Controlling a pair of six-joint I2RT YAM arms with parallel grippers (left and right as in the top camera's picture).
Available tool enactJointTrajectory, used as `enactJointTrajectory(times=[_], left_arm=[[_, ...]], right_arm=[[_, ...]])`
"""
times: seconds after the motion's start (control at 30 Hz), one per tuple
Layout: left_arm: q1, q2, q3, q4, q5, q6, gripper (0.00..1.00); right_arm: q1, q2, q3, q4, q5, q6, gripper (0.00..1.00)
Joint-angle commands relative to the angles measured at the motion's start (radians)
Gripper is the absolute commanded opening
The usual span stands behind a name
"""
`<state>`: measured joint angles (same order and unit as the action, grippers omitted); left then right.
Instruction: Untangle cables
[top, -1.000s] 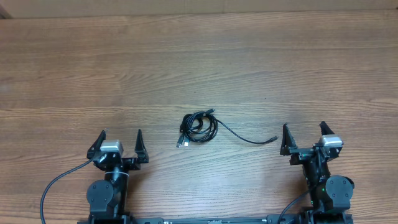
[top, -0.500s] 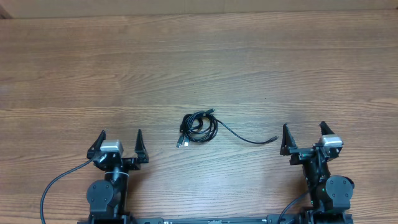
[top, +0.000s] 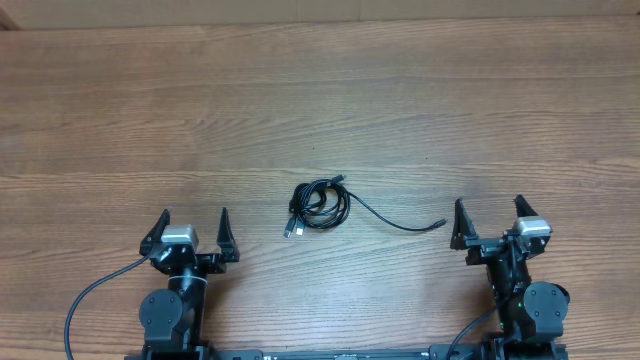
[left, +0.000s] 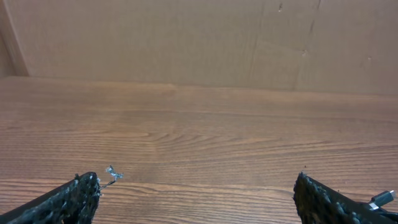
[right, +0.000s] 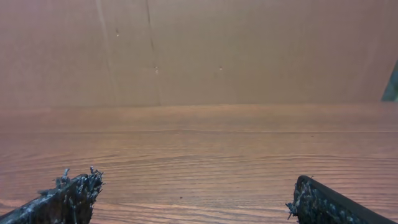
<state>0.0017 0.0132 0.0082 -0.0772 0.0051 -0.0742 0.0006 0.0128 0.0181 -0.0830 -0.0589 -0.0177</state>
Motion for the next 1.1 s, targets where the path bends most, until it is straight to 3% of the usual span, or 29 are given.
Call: enactJointTrajectory(times=[0.0,1.07], left_arm=[[0.005,-0.009,-0.003,-0.001,0.010,0.007,0.99],[0.005,-0.009,-0.003,0.000,0.016,0.020,1.00]], right_arm=[[-0.001,-0.010,-0.010,0.002,0.014,0.008,1.00],[-0.001,-0.010,-0.010,0.002,0.014,0.008,1.00]])
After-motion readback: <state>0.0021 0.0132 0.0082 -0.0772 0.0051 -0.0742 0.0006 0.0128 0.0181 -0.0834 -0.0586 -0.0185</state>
